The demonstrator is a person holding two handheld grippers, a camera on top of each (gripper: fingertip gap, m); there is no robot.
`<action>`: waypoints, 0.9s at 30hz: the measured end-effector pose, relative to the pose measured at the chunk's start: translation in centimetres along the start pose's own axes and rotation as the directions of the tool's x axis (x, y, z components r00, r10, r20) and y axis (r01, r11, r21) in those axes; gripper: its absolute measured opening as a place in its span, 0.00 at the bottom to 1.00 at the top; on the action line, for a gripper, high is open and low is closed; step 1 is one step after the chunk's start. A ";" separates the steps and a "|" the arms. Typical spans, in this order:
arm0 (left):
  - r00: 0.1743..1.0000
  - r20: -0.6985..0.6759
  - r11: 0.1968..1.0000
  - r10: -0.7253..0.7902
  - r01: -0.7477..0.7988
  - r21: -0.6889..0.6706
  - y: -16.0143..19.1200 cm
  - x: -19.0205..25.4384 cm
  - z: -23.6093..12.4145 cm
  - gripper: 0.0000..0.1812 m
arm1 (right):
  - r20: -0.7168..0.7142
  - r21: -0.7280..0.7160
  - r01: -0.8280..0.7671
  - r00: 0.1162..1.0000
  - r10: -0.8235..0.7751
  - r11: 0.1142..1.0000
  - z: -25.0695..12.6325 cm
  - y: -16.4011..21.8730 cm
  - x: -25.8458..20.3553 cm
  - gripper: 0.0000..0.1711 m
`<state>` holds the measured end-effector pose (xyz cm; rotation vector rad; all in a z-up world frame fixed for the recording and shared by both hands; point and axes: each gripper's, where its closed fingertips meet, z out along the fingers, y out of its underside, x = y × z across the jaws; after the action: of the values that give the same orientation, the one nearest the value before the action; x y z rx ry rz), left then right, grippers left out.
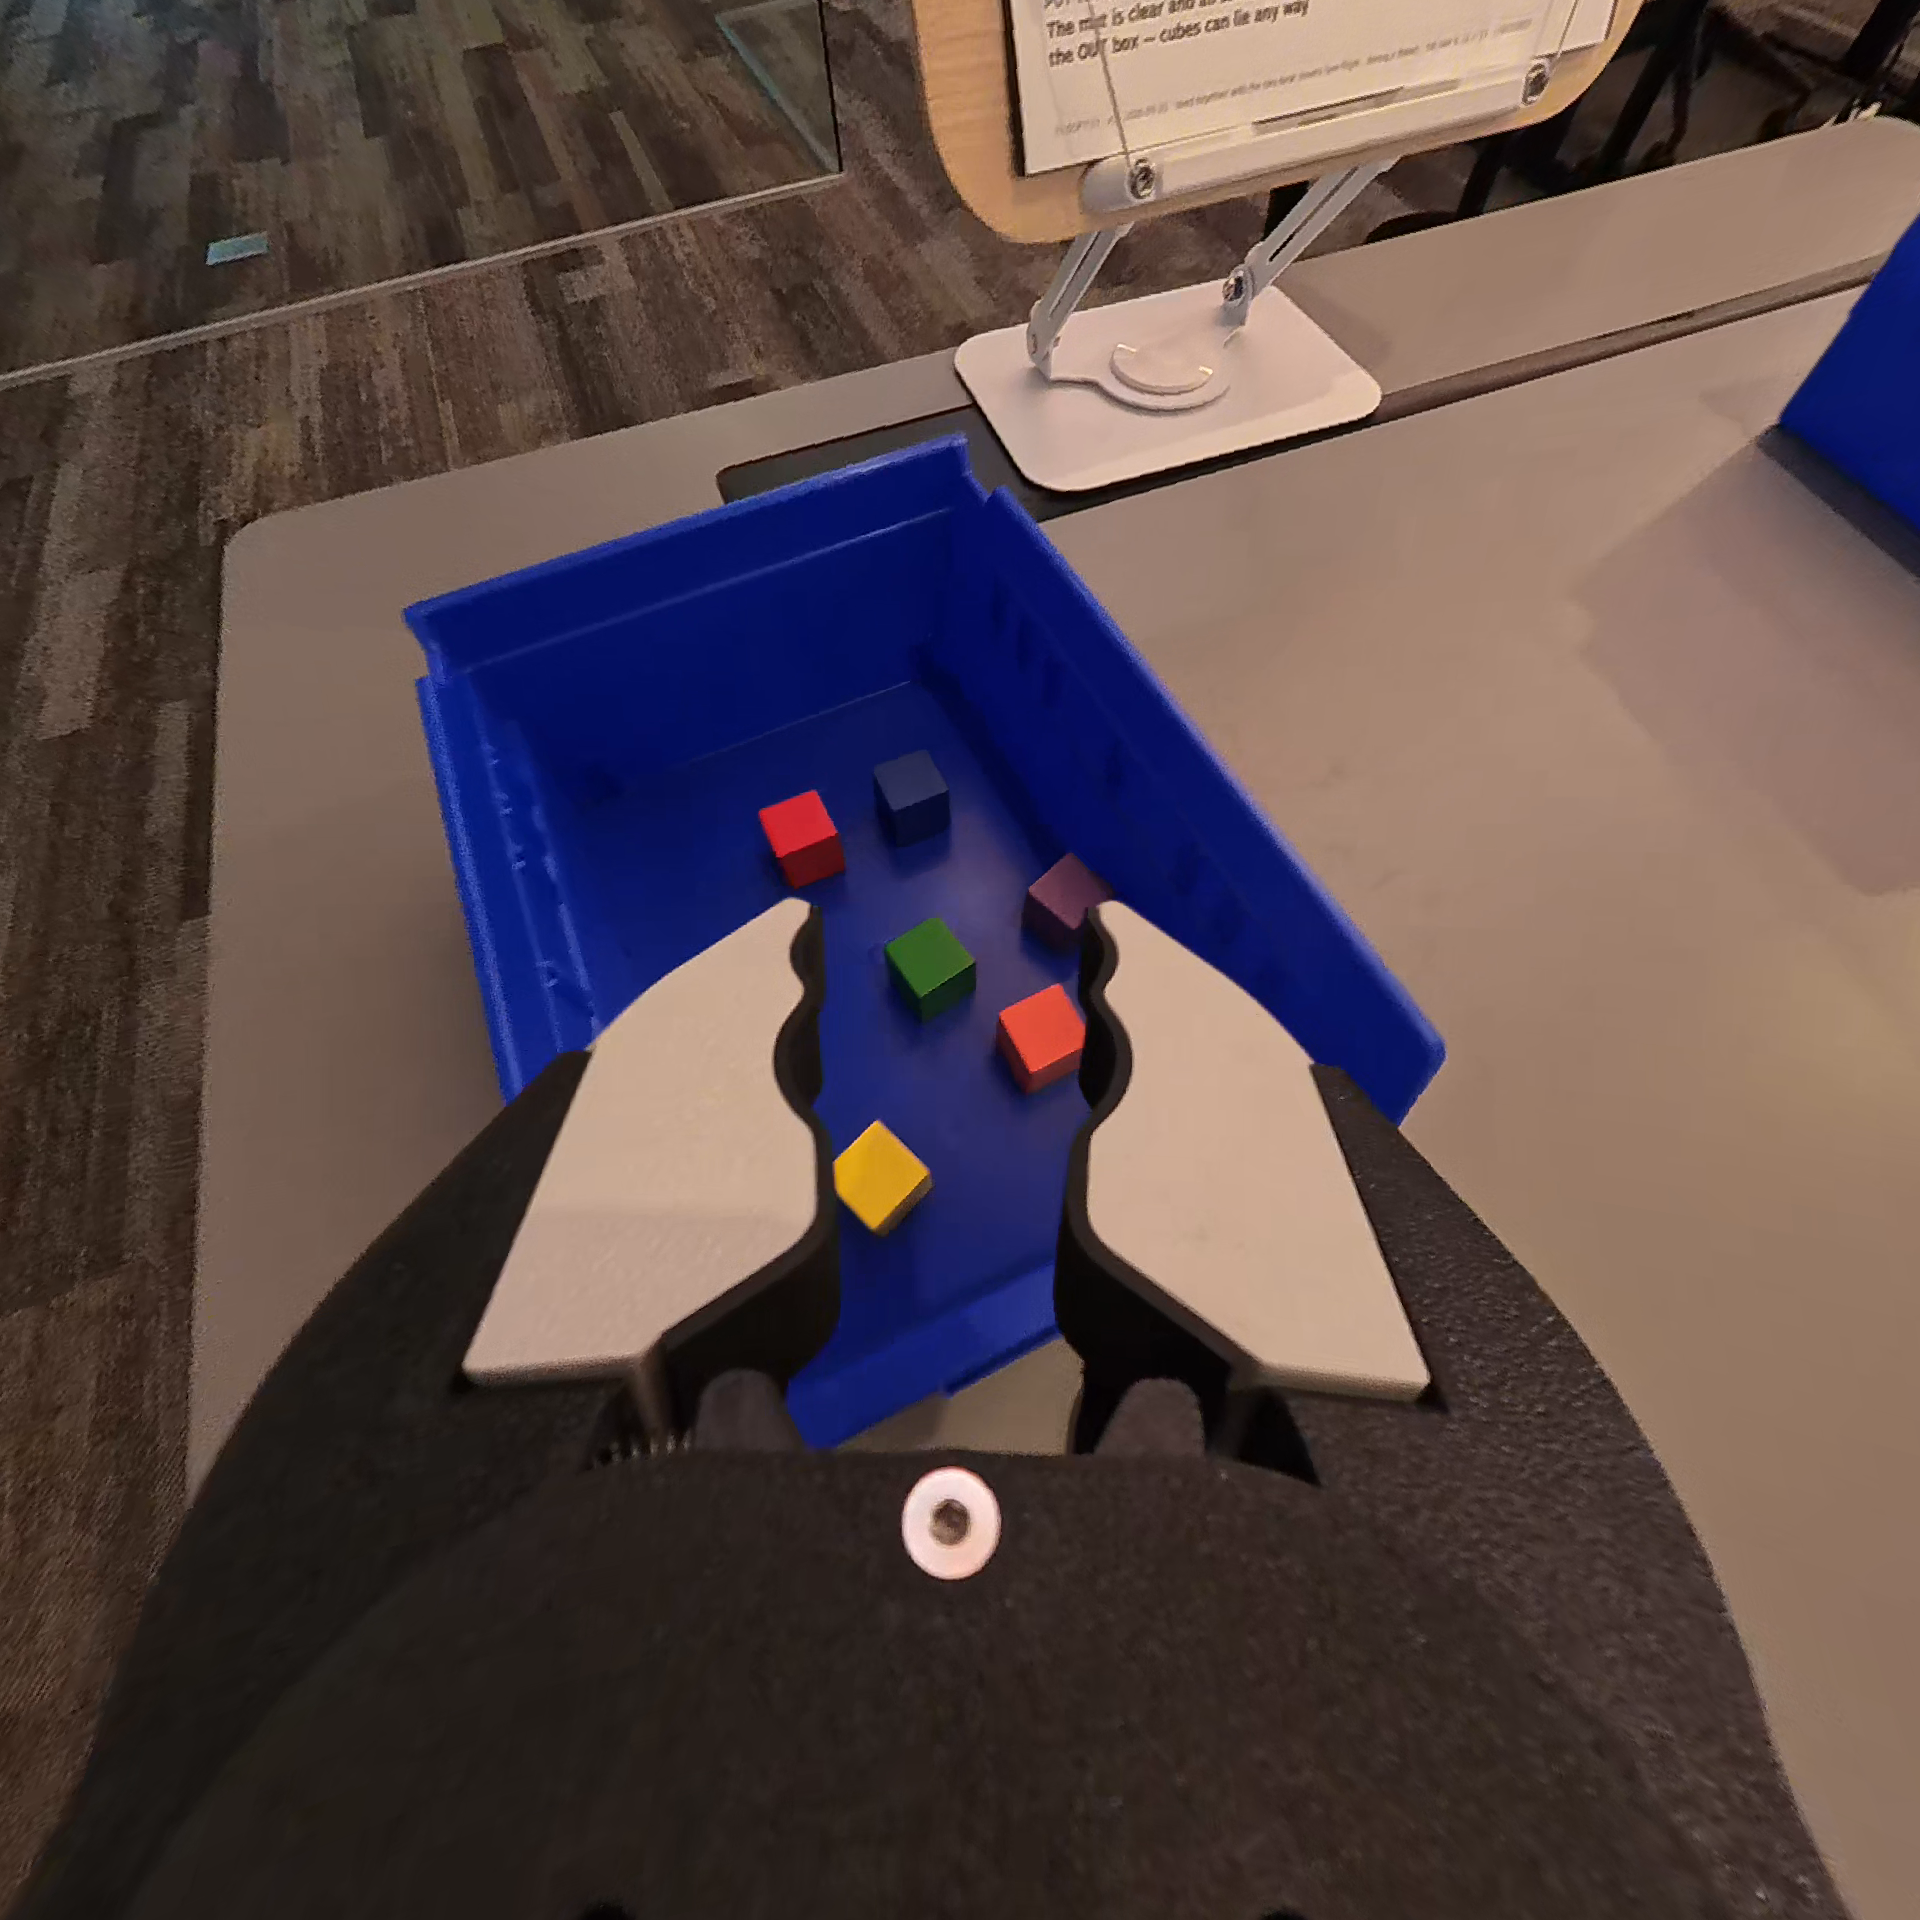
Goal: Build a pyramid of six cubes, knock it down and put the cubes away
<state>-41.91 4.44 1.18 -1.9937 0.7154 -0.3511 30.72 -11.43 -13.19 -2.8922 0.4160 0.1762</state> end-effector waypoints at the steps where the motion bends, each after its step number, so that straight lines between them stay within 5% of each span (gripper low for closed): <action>1: 1.000 -0.009 1.000 -0.003 0.003 0.003 -0.2 0.3 0.3 0.26 | -0.002 -0.002 0.001 1.000 -0.001 1.000 0.0 0.2 -0.1 0.04; 7: 0.999 -0.033 1.000 0.008 -0.008 0.022 -1.6 2.0 1.4 0.27 | -0.016 0.011 0.031 0.999 -0.031 0.999 -0.3 0.5 -0.2 0.05; 11: 1.000 -0.028 0.993 -0.005 0.008 0.119 -4.1 2.2 0.0 0.32 | -0.142 0.258 0.112 0.987 -0.077 0.960 -4.9 -2.2 -0.2 0.15; 14: 1.000 0.003 0.977 -0.009 0.008 0.212 -6.9 1.9 -1.7 0.35 | -0.248 0.561 0.222 0.964 -0.094 0.798 -12.8 -5.1 -2.7 0.17; 17: 0.997 0.067 0.966 0.023 -0.039 0.257 -8.5 1.3 -2.5 0.35 | -0.289 0.811 0.331 0.943 -0.163 0.483 -21.3 -6.5 -8.8 0.24; 20: 0.998 0.052 0.989 0.027 -0.034 0.141 -6.8 0.9 -0.4 0.28 | -0.183 0.938 0.265 0.925 -0.332 0.221 -26.1 -6.1 -15.9 0.33; 24: 0.999 0.009 0.987 -0.036 0.037 -0.155 -1.2 0.7 4.1 0.29 | -0.056 0.956 0.197 0.848 -0.526 0.217 -26.6 -5.6 -22.1 0.35; 27: 0.998 -0.013 0.932 0.060 -0.061 -0.357 3.0 1.1 5.6 0.32 | -0.104 0.946 0.259 0.815 -0.571 0.197 -25.9 -5.8 -23.7 0.34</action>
<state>-39.18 6.48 -4.25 -2.3069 0.8902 -0.1936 12.12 -5.57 16.54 -1.6112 -0.3148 0.1564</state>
